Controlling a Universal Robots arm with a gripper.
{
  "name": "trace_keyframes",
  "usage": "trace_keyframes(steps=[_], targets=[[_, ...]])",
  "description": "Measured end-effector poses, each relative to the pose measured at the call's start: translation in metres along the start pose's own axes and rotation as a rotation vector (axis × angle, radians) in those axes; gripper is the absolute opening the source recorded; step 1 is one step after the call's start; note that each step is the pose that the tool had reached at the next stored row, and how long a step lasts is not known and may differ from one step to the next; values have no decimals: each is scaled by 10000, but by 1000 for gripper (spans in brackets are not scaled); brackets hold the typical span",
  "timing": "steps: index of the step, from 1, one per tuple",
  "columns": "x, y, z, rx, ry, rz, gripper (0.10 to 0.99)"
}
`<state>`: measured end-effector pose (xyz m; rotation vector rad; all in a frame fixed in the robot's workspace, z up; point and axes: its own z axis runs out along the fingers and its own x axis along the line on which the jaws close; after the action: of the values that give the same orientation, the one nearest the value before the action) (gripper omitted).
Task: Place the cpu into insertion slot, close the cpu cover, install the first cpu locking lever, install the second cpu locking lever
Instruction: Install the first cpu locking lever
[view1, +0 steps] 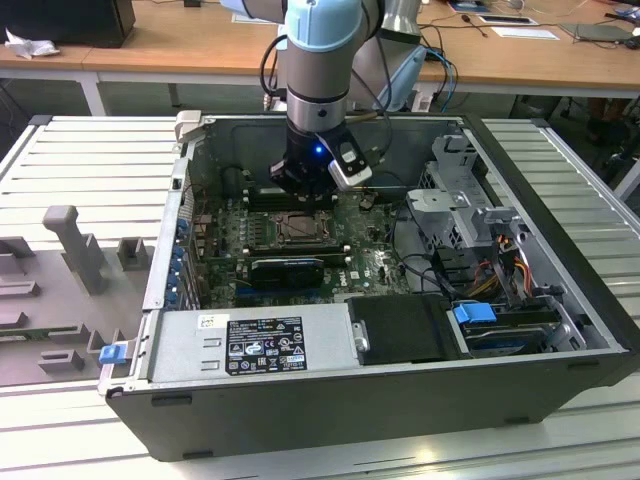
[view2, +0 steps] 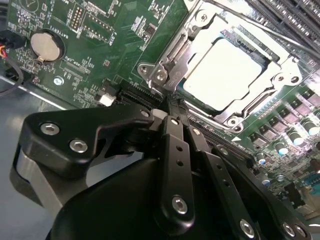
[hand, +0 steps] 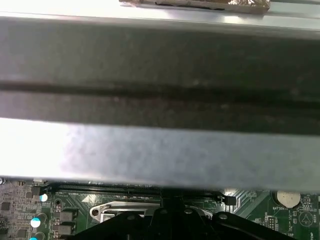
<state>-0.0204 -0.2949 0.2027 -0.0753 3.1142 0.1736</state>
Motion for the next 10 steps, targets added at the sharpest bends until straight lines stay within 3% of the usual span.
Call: trace_keyframes(steps=[2, 7, 8, 10], targets=[[-1, -1, 9, 45, 4, -2, 106], [-2, -3, 20, 35, 2, 0, 106], [-3, 0, 8, 27, -4, -1, 106], [-5, 12, -103, 35, 1, -2, 106]])
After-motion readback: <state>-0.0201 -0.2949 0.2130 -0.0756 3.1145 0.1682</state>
